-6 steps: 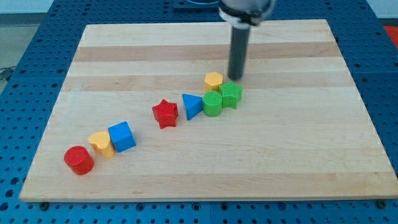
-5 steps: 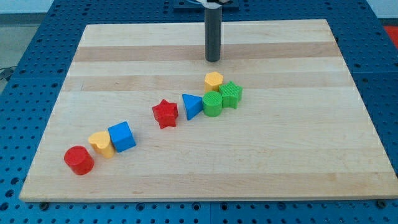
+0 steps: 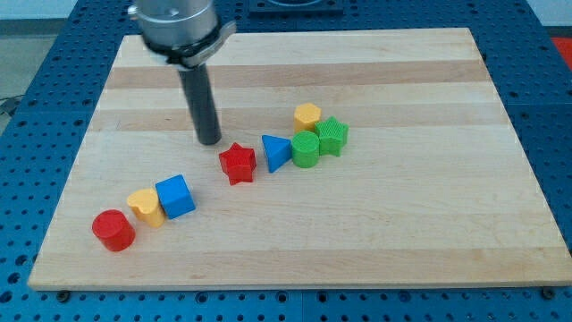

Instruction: Move the red star down to the blue triangle

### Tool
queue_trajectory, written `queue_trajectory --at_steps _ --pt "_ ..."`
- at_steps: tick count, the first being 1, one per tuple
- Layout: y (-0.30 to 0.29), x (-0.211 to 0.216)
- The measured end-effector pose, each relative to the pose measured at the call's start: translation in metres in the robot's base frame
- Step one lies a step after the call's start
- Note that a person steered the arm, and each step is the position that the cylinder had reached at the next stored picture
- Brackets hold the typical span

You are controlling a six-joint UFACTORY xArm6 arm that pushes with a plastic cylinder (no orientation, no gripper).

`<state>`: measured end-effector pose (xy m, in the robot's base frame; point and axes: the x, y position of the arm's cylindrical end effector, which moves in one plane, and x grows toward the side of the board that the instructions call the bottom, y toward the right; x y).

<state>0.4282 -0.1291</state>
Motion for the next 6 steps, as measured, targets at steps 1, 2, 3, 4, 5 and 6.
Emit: queue_trajectory --at_steps 1,2,3,4,5,6 --pt "0.0 0.0" --pt "0.014 0.042" --pt "0.018 0.05" --pt "0.035 0.063" --pt "0.083 0.107" --pt "0.084 0.107"
